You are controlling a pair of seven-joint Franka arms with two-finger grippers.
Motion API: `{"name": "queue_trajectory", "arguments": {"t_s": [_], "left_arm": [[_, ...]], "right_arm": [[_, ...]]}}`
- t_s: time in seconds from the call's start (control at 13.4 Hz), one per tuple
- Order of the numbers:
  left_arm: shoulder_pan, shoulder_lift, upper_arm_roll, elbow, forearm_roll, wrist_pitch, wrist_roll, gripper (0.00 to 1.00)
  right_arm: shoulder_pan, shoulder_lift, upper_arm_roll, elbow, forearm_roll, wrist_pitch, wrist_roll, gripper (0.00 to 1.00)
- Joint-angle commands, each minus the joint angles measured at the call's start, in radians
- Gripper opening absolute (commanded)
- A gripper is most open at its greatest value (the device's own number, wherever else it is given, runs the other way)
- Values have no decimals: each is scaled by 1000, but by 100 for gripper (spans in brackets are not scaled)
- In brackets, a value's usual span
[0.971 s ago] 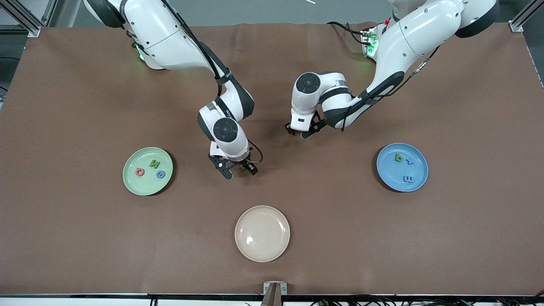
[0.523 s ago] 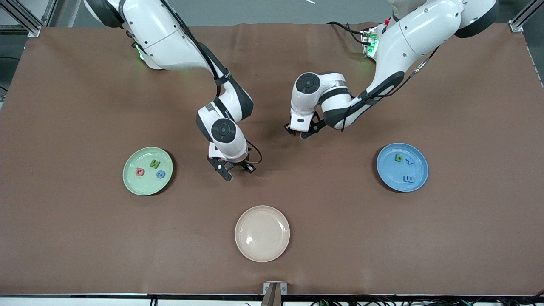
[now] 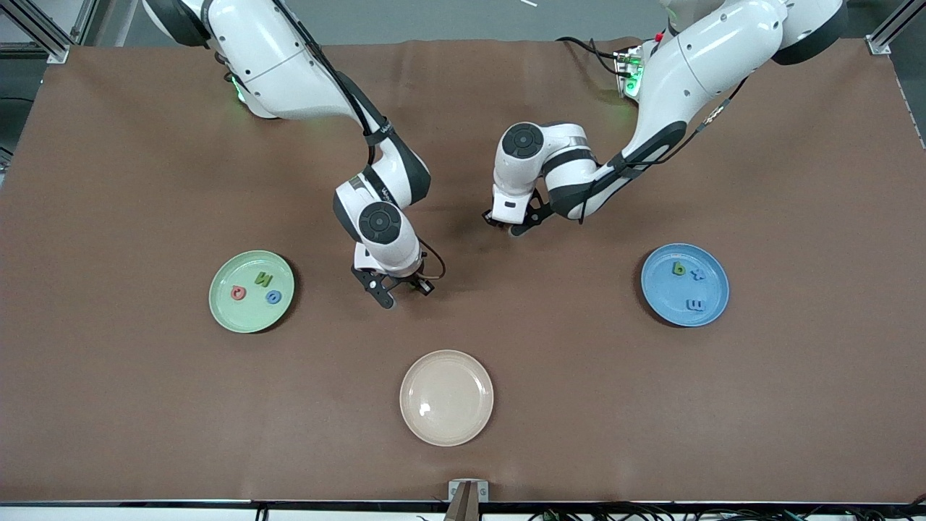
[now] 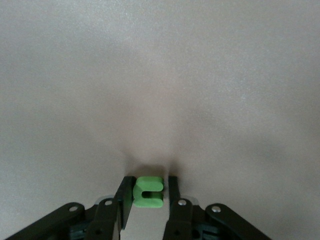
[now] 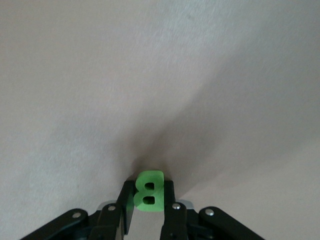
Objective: Sort upper and lower case letters into plates
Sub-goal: 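Carry the u to the blue plate while the right gripper carries B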
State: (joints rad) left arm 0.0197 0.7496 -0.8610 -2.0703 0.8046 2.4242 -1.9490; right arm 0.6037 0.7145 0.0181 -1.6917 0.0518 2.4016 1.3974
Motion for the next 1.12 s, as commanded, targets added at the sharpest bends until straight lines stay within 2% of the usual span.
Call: {"name": "queue_trajectory", "arguments": {"t_s": [0.0,0.22,0.52,0.67,1.05], "left_arm": [[-26,10,23,18,8,6,-16,23],[-6,-2,22,22,8,-2,-42,14],[32,-62,13,58,8,-11,-27,13],[89,-73,-18,87,7,-25,16,13],[313,-72,-162,110,-36,-217,299,12]], "right_arm": [[-82,-48,5,-2,-10,-120,-139,0],[-198,-145,5,-10,-10,-287,-358,0],[-364,-233,3,-100,-12,-315,-671,0],[-429,-245,3,-131,-13,-311,-783,0],[-538,-237,2,-149,-35,-283,-951,0]]}}
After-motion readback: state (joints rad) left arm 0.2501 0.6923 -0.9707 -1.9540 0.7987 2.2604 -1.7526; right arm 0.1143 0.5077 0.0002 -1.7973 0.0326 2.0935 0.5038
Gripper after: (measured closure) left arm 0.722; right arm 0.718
